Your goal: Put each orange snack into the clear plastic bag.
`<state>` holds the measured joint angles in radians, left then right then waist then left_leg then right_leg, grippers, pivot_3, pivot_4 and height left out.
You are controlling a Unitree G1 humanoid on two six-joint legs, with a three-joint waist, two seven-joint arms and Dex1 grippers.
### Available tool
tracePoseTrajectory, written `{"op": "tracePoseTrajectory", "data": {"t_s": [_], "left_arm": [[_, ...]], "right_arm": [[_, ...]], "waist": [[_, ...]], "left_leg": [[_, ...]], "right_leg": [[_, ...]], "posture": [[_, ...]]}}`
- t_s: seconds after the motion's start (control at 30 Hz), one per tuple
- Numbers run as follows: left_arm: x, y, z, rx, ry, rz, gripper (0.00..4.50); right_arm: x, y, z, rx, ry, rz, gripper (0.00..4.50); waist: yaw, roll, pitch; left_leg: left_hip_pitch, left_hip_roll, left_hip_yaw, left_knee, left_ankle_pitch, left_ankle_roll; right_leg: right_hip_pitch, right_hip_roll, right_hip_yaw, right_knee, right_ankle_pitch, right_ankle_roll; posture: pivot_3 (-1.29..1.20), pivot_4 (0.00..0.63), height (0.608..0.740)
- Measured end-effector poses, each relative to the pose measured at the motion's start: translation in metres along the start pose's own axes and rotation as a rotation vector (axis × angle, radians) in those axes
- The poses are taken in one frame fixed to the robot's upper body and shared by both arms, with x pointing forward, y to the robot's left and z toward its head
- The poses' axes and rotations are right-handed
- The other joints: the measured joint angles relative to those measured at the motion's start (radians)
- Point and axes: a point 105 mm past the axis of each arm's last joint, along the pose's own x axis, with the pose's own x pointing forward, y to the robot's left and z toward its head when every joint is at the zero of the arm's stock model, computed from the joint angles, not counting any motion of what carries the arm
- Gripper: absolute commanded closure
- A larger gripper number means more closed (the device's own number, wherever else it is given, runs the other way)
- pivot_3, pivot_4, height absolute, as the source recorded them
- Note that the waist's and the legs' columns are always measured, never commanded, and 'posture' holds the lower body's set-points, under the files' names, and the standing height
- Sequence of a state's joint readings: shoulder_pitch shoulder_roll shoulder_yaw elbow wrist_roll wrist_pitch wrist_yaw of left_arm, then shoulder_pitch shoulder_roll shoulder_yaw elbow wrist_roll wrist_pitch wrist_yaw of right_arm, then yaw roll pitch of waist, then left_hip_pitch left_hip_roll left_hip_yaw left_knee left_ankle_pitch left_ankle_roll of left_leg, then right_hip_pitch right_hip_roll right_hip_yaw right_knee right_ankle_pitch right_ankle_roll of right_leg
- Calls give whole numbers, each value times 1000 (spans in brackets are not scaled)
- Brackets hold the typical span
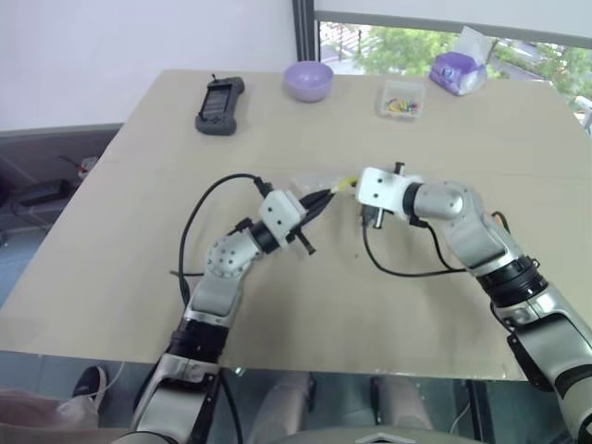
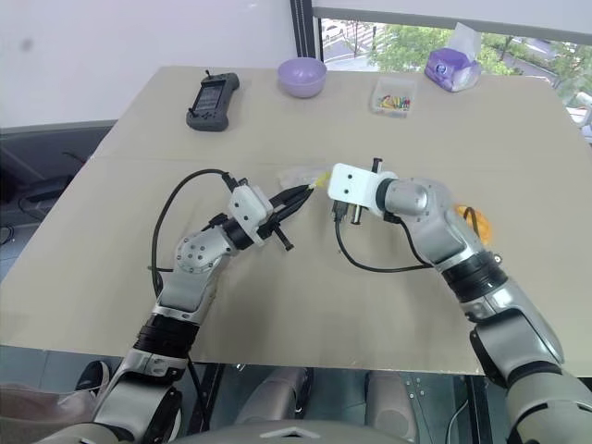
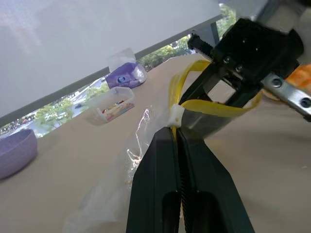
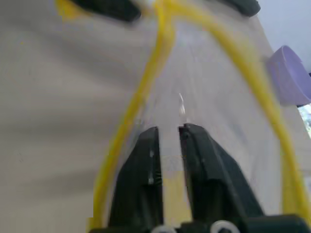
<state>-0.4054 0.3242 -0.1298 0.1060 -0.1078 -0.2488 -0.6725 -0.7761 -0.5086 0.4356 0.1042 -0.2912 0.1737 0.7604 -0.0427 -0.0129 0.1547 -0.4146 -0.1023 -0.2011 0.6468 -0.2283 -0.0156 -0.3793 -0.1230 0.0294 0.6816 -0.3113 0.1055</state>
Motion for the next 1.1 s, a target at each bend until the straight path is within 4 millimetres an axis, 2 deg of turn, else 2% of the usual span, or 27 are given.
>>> {"op": "tracePoseTrajectory", "data": {"t_s": [0.07,0.17,0.2,0.43,0.7,0.8,0.9,1.1], "left_arm": [[0,0,0,0,2,0,4500],[0,0,0,2,4,-1,4500],[0,0,-1,3,5,-1,4500],[0,3,-2,14,17,24,4500],[0,8,-6,49,51,66,4500],[0,12,-9,64,71,85,4500],[-2,19,-13,94,102,119,4500],[-3,25,-16,110,120,152,4500]], "right_arm": [[-2,-1,-2,-26,5,-2,1970],[-2,-1,-1,-37,0,2,408],[-2,-1,0,-38,-2,5,55],[-6,-6,10,-59,-36,-11,55],[-10,-11,12,-66,-49,-30,55],[-23,-21,14,-61,-68,-46,55],[-47,-30,20,-23,-117,-54,55],[-85,-38,22,172,-188,-63,55]], "waist": [[-2,0,0],[-2,0,0],[-1,0,0],[-1,0,0],[-1,0,0],[1,0,0],[2,0,0],[2,0,0]], "left_leg": [[0,0,0,0,0,0],[0,0,0,0,0,0],[0,0,0,0,0,0],[0,0,0,0,0,0],[0,0,0,0,0,0],[0,0,0,0,0,0],[0,0,0,0,0,0],[0,0,0,0,0,0]], "right_leg": [[0,0,0,0,0,0],[0,0,0,0,0,0],[0,0,0,0,0,0],[0,0,0,0,0,0],[0,0,0,0,0,0],[0,0,0,0,0,0],[0,0,0,0,0,0],[0,0,0,0,0,0]], "posture": [[0,150,740],[0,150,740],[0,150,740],[0,150,740],[0,150,740],[0,150,740],[0,150,740],[0,150,740]]}}
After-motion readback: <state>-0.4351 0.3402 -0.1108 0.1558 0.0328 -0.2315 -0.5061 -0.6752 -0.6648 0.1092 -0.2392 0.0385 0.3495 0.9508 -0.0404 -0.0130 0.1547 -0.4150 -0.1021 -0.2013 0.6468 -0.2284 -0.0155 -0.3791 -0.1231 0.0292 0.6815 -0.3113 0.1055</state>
